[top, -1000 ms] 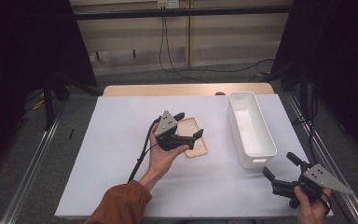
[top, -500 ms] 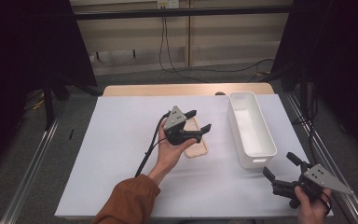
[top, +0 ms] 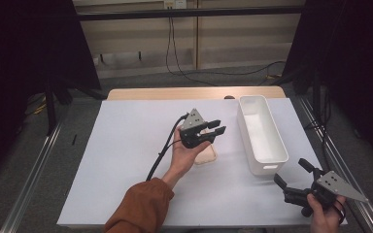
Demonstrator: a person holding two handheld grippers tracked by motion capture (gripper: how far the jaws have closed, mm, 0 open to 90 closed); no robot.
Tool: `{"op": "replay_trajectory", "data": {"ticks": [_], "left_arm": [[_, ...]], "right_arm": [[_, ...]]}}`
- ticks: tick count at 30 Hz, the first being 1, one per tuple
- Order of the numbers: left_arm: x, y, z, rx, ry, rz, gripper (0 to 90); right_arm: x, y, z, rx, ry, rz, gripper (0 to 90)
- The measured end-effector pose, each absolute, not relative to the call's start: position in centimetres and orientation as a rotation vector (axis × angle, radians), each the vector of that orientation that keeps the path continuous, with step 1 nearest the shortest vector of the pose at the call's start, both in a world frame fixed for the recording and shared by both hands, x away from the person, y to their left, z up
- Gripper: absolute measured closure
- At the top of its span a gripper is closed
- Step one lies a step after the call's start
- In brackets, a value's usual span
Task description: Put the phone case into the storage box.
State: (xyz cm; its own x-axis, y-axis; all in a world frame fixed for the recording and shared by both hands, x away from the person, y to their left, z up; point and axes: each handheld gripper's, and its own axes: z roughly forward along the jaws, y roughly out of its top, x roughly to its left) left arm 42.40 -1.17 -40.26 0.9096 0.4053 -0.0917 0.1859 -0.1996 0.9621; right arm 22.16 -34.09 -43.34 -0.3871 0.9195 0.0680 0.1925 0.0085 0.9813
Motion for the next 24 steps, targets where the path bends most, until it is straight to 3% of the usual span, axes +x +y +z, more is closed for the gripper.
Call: {"op": "replay_trajectory", "data": {"ticks": [2, 10, 24], "left_arm": [[42.6, -1.1, -40.3, 1.793, 0.453, 0.186, 75.4], [43.1, -1.2, -40.1, 1.863, 0.453, 0.137, 90.0], [43.8, -2.5, -40.1, 2.068, 0.486, 0.035, 90.0]], "right_arm": [[22.2, -34.1, -43.3, 1.158, 1.641, 1.43, 0.0], [22.1, -34.1, -43.4, 1.158, 1.64, 1.43, 0.0], [22.1, -34.1, -43.4, 1.162, 1.638, 1.428, 0.0]]}}
